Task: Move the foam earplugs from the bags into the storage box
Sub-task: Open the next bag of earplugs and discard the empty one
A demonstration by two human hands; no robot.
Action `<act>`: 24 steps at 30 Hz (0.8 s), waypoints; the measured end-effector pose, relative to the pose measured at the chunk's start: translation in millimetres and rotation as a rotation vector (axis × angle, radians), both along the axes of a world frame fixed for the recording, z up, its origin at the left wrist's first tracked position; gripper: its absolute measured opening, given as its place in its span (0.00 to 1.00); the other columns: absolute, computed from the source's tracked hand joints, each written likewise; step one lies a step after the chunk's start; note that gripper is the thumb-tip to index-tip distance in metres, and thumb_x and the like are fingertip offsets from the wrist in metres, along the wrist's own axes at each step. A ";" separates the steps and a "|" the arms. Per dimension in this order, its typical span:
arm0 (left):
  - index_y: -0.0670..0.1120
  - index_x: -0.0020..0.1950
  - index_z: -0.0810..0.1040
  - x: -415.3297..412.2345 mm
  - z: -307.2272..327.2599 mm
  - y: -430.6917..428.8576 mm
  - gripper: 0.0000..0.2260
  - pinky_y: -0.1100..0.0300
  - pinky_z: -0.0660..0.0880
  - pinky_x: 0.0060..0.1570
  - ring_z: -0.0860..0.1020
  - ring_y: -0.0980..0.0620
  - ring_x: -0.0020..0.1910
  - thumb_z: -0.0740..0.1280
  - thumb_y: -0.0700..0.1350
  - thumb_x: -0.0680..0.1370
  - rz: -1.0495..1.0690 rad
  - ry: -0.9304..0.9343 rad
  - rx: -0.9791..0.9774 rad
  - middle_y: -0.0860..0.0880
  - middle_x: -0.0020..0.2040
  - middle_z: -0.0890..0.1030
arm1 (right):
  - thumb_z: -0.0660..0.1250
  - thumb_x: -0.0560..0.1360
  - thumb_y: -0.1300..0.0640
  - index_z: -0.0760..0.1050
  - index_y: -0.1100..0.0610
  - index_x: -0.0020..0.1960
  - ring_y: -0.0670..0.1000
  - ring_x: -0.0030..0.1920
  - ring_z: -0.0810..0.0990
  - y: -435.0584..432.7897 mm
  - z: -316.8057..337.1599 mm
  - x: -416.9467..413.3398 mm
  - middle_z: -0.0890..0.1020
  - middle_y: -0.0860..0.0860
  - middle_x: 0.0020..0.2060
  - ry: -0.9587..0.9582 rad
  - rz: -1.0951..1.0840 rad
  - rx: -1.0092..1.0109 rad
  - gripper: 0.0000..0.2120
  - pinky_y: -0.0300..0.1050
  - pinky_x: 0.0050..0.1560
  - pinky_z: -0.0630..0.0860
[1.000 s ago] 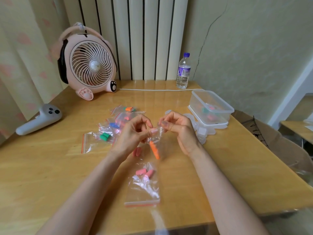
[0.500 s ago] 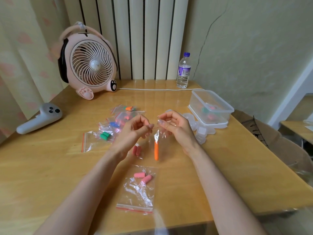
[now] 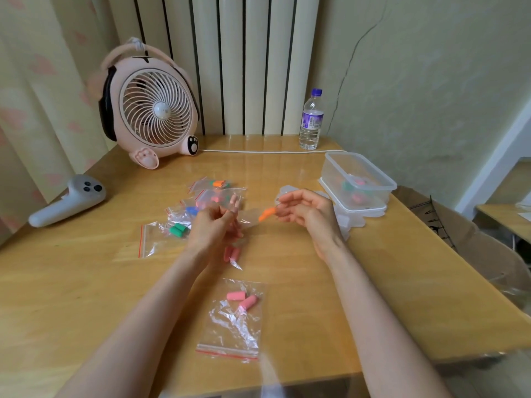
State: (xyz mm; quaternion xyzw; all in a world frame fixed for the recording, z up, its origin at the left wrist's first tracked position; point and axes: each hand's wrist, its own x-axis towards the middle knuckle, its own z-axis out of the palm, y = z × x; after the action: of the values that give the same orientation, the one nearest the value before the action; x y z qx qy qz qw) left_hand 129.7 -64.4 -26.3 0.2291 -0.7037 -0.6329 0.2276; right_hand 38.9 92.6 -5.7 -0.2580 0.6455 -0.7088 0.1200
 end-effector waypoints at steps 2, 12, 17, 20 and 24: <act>0.40 0.37 0.70 -0.3 -1.1 -1.4 0.12 0.64 0.71 0.23 0.75 0.55 0.21 0.63 0.43 0.79 0.008 -0.075 -0.065 0.46 0.28 0.76 | 0.55 0.69 0.78 0.77 0.62 0.42 0.51 0.37 0.80 -1.2 0.8 0.6 0.80 0.60 0.38 0.025 0.010 -0.045 0.17 0.39 0.41 0.79; 0.40 0.32 0.70 -0.4 -2.2 1.5 0.16 0.65 0.62 0.17 0.68 0.48 0.15 0.61 0.41 0.79 -0.045 -0.166 -0.244 0.40 0.24 0.76 | 0.68 0.70 0.71 0.78 0.56 0.43 0.47 0.38 0.75 -1.9 3.0 3.4 0.79 0.51 0.38 0.168 -0.096 -0.066 0.11 0.29 0.33 0.70; 0.43 0.31 0.71 -2.7 -1.4 -0.7 0.17 0.64 0.66 0.23 0.70 0.55 0.19 0.63 0.47 0.79 0.030 -0.050 -0.253 0.48 0.25 0.76 | 0.67 0.72 0.70 0.78 0.56 0.46 0.47 0.36 0.78 -0.1 6.7 4.9 0.80 0.54 0.40 0.167 -0.082 -0.156 0.10 0.35 0.33 0.72; 0.42 0.35 0.73 -2.7 0.3 -4.3 0.15 0.64 0.69 0.25 0.74 0.55 0.23 0.62 0.46 0.79 0.133 0.096 -0.242 0.47 0.29 0.79 | 0.65 0.74 0.69 0.77 0.56 0.49 0.47 0.36 0.79 -1.7 2.1 -0.9 0.81 0.54 0.44 0.128 -0.127 -0.128 0.10 0.36 0.33 0.74; 0.39 0.43 0.74 -2.5 -2.3 -10.6 0.10 0.61 0.77 0.29 0.79 0.56 0.27 0.63 0.44 0.79 0.290 0.149 -0.207 0.44 0.35 0.82 | 0.66 0.75 0.64 0.77 0.52 0.43 0.48 0.34 0.79 -3.3 -14.7 -16.8 0.81 0.52 0.43 0.076 -0.290 0.121 0.08 0.39 0.33 0.74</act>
State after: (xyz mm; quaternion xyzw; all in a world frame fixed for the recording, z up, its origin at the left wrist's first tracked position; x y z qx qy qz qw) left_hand 127.2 -75.0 -28.6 0.2562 -0.7058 -0.5329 0.3901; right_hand 22.1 89.3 -20.5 -0.1809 0.7216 -0.6682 0.0074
